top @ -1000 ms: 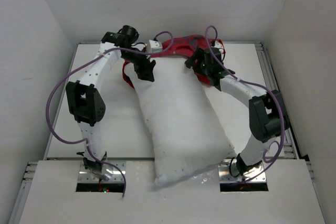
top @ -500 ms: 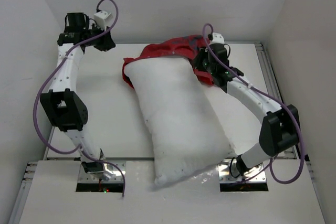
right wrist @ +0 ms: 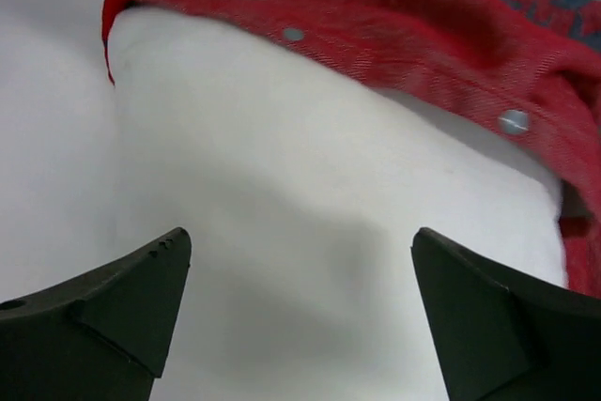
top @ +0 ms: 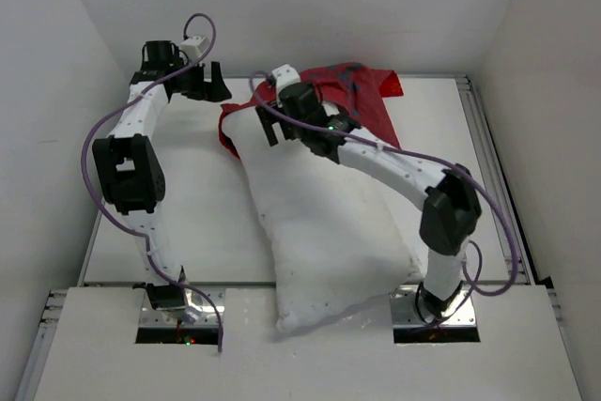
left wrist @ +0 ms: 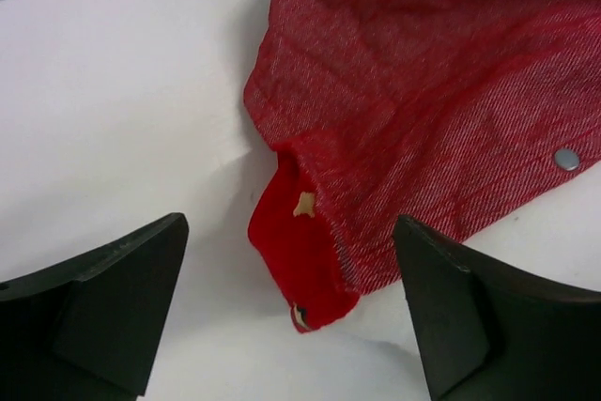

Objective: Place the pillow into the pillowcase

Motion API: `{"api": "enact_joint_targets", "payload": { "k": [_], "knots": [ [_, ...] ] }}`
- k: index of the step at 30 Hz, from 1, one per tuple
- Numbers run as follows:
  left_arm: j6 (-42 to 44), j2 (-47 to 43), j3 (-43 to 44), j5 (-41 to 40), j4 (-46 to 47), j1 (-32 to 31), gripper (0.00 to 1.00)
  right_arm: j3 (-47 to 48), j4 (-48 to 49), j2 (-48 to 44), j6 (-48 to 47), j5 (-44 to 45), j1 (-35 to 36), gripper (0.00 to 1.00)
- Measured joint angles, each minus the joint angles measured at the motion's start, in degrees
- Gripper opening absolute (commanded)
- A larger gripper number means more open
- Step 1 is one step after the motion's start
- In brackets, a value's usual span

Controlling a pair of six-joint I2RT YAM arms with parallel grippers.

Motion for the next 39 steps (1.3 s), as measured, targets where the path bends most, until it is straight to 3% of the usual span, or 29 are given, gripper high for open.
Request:
{"api": "enact_joint_targets", "payload": {
  "k": [3,8,10,11,12,13,14,15,18,19,30,34,39],
  "knots": [
    [-0.46,0.00,-0.83,0.44,1.86,-0.72,0.67,5.70,-3.72,6.84,-2.40,3.43,3.19,0.99],
    [0.37,0.04,-3.58,2.49,0.00,-1.73,0.58,15.61,-10.54,18.05,-4.52,8.39,6.78,0.99],
    [1.40,0.04,-4.44,2.84,-1.38,-1.97,0.46,18.67,-12.31,20.92,-5.03,10.12,7.61,0.99],
    [1.90,0.04,-4.85,2.82,-1.95,-2.01,0.37,19.56,-12.92,21.62,-5.11,10.56,7.85,0.99],
    [2.45,0.04,-5.38,2.73,-2.38,-2.03,0.06,20.17,-13.33,22.03,-5.03,10.91,7.98,0.99],
    [2.71,0.04,-5.84,2.38,-2.91,-2.03,0.00,20.48,-13.55,22.21,-4.85,11.23,8.02,0.97],
    [3.39,0.04,-6.25,1.97,-3.23,-2.03,0.00,20.52,-13.75,22.21,-4.63,11.34,8.00,0.91],
    [3.74,0.04,-6.51,1.64,-3.52,-2.03,0.00,20.55,-13.88,22.21,-4.26,11.43,7.96,0.67],
    [4.22,-0.04,-6.69,1.20,-4.07,-2.03,0.00,20.57,-14.27,22.47,-4.00,11.23,7.76,0.27],
    [4.33,-0.13,-6.78,1.07,-4.11,-2.03,0.00,20.63,-14.45,22.64,-3.69,11.10,7.52,0.03],
    [7.37,-9.86,-8.57,3.19,-6.45,-1.01,0.00,15.87,-10.97,19.28,13.14,1.66,-0.79,0.00],
    [11.08,-14.73,-7.17,5.64,-9.70,-0.90,0.00,9.05,-6.25,13.03,22.82,1.14,-6.67,0.00],
    [15.06,-16.55,-8.28,9.88,-12.70,-2.19,0.00,6.51,-2.60,8.87,28.06,2.86,-9.73,0.00]
  ]
}}
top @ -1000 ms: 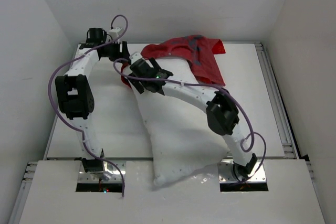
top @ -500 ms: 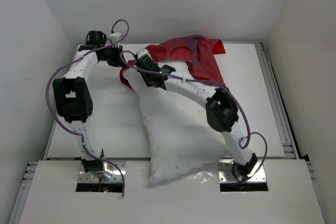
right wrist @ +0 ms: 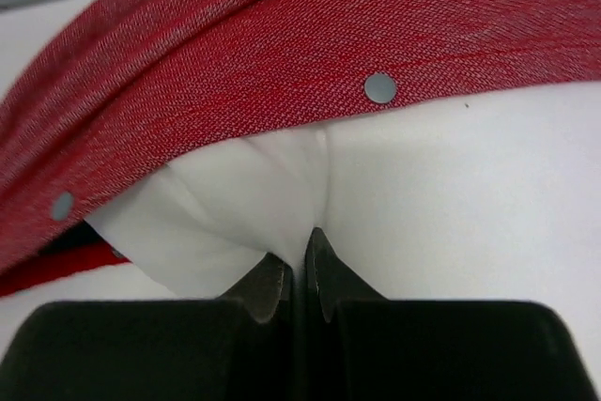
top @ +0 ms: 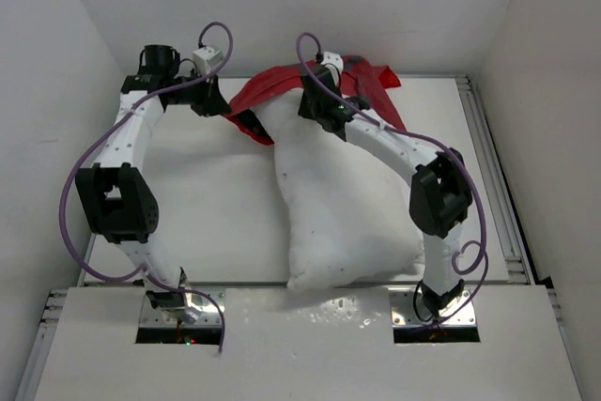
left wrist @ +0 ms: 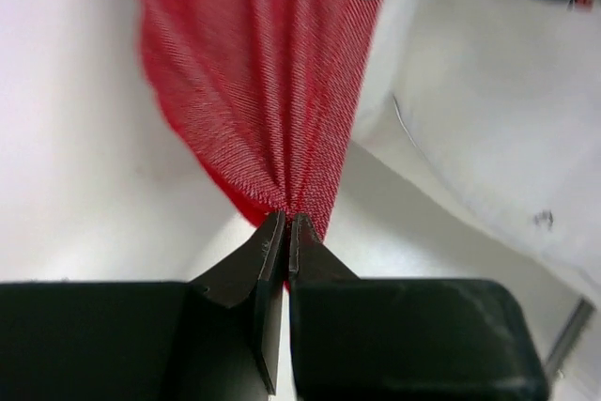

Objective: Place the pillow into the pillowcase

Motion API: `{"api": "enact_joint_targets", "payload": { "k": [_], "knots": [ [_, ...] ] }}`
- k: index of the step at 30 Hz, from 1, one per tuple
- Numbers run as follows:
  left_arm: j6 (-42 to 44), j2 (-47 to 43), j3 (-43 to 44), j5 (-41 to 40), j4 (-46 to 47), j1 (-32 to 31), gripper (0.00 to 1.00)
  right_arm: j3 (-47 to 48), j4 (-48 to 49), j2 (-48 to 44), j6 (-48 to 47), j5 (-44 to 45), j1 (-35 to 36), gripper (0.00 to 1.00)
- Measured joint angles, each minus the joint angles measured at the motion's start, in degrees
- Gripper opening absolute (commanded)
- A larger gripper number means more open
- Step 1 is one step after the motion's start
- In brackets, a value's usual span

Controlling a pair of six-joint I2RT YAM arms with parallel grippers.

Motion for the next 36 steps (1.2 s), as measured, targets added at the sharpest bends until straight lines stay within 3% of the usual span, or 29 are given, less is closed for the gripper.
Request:
{"api": "enact_joint_targets", "payload": {
  "k": [12,13,14,15,17,18,19,22,23,25,26,27,28,29,31,32,34,36],
  "knots": [
    [15.08,0.87,-4.68,4.61,-12.22,-10.19,0.00,-4.37,5.62,-0.02,4.42,5.55,4.98,0.00],
    [16.48,1.05,-4.90,4.39,-12.98,-10.58,0.10,-4.85,5.79,-0.02,5.03,4.70,4.85,0.17],
    [18.38,1.33,-5.35,4.04,-14.29,-10.84,0.10,-5.81,6.32,0.02,5.90,2.99,4.55,0.18],
    [19.85,1.53,-5.40,3.34,-15.61,-10.67,0.27,-6.71,7.34,0.09,6.08,0.11,4.15,0.43],
    [22.01,1.64,-5.42,2.03,-18.45,-10.25,0.44,-8.26,9.20,0.07,6.10,-5.92,2.91,0.68],
    [22.80,1.62,-5.20,1.66,-20.61,-9.81,0.57,-9.40,10.86,-0.15,5.90,-9.01,2.12,0.73],
    [23.32,1.62,-4.70,1.29,-22.49,-9.51,0.62,-10.91,12.76,-0.83,5.33,-11.74,1.16,0.78],
    [23.65,1.62,-1.18,0.17,-25.53,-8.28,0.64,-16.57,15.34,-6.19,2.16,-16.85,-1.25,0.87],
    [22.93,1.64,1.09,-0.50,-25.86,-7.96,0.55,-18.53,15.37,-8.92,0.35,-17.92,-1.97,0.73],
    [20.31,1.64,5.97,-2.21,-24.44,-7.69,0.36,-21.31,14.60,-14.34,-3.65,-19.50,-3.19,0.25],
    [18.78,1.62,8.52,-3.67,-22.36,-7.98,0.28,-22.14,14.01,-16.74,-5.31,-20.39,-3.85,0.08],
    [17.16,1.53,10.40,-5.40,-19.21,-8.72,0.20,-22.82,13.35,-19.45,-6.40,-21.33,-4.74,0.03],
    [15.50,1.44,11.50,-7.13,-16.28,-9.81,0.21,-23.15,12.96,-21.49,-7.39,-21.68,-5.57,0.11],
    [14.05,1.46,12.37,-9.46,-13.27,-11.34,0.33,-23.56,12.74,-23.39,-7.91,-22.14,-6.56,0.26],
    [11.85,2.40,13.73,-13.09,-8.50,-14.88,0.53,-24.92,12.48,-26.80,-8.76,-23.02,-9.16,0.68],
    [10.54,3.37,14.49,-14.93,-6.16,-16.72,0.61,-25.86,12.44,-28.20,-9.11,-23.32,-10.82,0.77],
    [8.28,6.08,15.78,-18.05,-1.57,-19.82,0.65,-27.78,12.22,-29.88,-9.64,-24.30,-14.16,0.98],
    [6.75,9.07,16.13,-21.40,2.60,-22.32,0.67,-29.16,11.76,-30.03,-10.05,-26.14,-17.38,0.99]
  ]
}}
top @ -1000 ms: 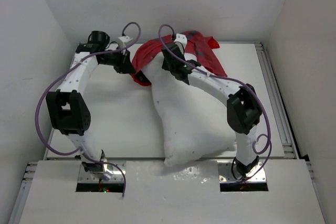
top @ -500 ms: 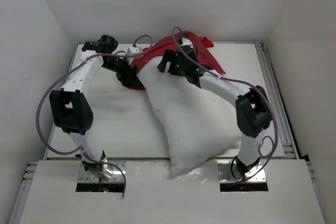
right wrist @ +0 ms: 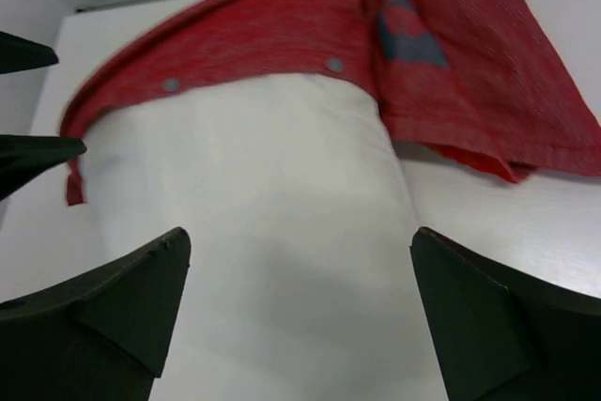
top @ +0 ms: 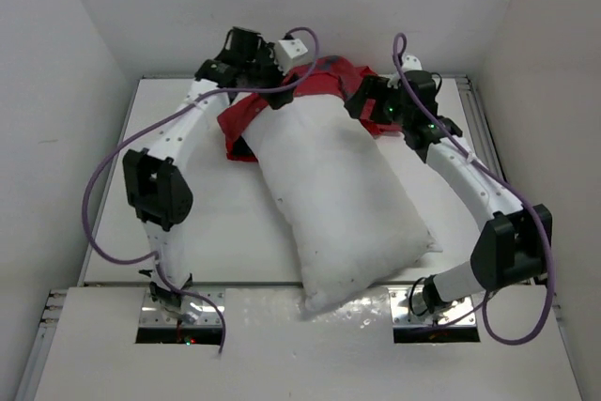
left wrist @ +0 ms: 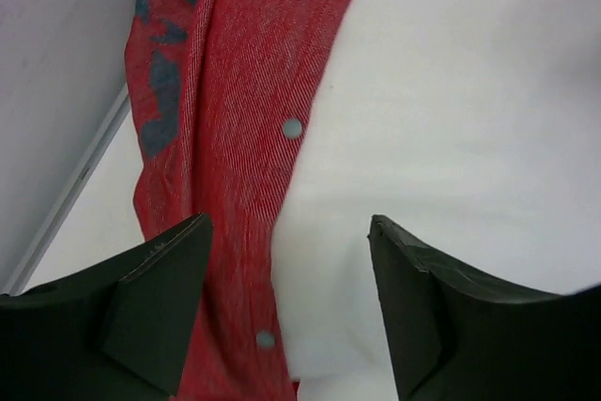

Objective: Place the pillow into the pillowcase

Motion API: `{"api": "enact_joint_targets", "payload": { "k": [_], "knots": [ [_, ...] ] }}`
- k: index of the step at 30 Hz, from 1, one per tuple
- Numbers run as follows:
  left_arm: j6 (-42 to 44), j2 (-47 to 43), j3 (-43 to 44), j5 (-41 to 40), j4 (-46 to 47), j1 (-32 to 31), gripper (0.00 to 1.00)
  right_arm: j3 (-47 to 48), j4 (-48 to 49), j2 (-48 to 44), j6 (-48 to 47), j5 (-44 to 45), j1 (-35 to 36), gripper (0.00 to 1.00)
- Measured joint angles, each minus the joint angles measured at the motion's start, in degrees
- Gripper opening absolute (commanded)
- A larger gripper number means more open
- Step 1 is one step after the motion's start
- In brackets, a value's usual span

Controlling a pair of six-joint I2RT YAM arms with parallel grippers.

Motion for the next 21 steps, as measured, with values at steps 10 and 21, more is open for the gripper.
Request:
{"api": "enact_joint_targets", "payload": {
  "k": [10,21],
  "knots": [
    [-2.21,12.13,0.35,-15.41,10.19,-3.76,0.54,-0.83,-7.19,11.10,-8.20,-9.97,-5.92,0.99],
    [-1.62,12.15,4.15,-9.68,4.85,-3.72,0.00,-3.02,4.17,18.82,-5.20,-22.99,-3.48,0.08]
  ]
}}
